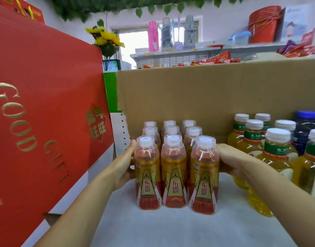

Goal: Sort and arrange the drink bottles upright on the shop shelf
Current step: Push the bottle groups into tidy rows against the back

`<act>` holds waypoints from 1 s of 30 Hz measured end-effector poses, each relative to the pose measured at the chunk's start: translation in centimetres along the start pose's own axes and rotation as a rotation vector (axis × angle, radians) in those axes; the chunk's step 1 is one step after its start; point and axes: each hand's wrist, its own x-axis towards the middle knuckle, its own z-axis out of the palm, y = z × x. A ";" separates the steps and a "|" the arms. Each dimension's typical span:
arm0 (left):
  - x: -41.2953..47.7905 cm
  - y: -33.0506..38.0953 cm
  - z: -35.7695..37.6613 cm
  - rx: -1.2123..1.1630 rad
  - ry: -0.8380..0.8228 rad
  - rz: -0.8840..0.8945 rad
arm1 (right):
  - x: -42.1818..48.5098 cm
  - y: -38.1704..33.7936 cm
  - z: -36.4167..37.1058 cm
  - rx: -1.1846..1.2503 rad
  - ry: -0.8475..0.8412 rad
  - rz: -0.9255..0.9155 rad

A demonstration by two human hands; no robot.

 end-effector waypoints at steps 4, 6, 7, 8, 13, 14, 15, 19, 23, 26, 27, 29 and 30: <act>0.1 -0.5 -0.4 0.053 0.023 0.042 | 0.0 0.5 -0.2 0.007 -0.047 -0.031; -0.2 -0.7 -0.3 0.065 0.008 0.050 | -0.3 0.8 0.0 0.003 -0.037 -0.029; -0.4 -0.8 -0.3 0.078 -0.001 0.057 | -0.7 0.9 0.1 -0.004 -0.025 -0.024; -0.8 -0.9 -0.1 0.100 -0.007 0.061 | -1.1 1.0 0.3 -0.009 -0.010 -0.017; -3.7 -2.3 -0.4 0.079 -0.103 0.102 | -3.2 2.2 1.0 0.031 0.076 -0.017; -4.1 -2.9 -0.6 0.120 -0.134 0.151 | -3.9 2.7 1.0 0.077 0.093 -0.032; -4.6 -3.4 -0.7 0.182 -0.155 0.198 | -4.7 3.2 1.1 0.147 0.083 -0.056; -4.5 -5.1 -0.3 0.343 -0.188 0.248 | -7.6 5.6 2.6 -0.001 -0.026 -0.155; -2.5 -5.6 -0.2 0.369 -0.183 0.292 | -6.7 5.7 4.2 -0.175 0.007 -0.175; -1.7 -5.9 0.0 0.359 -0.149 0.292 | -5.3 6.1 4.3 -0.179 0.040 -0.201; -1.7 -6.1 0.1 0.355 -0.139 0.290 | -4.9 6.3 4.5 -0.179 0.067 -0.213; -1.8 -6.4 0.3 0.322 -0.121 0.273 | -4.4 6.4 4.8 -0.174 0.105 -0.223; -2.0 -6.5 0.5 0.307 -0.118 0.258 | -4.1 6.4 4.9 -0.174 0.113 -0.222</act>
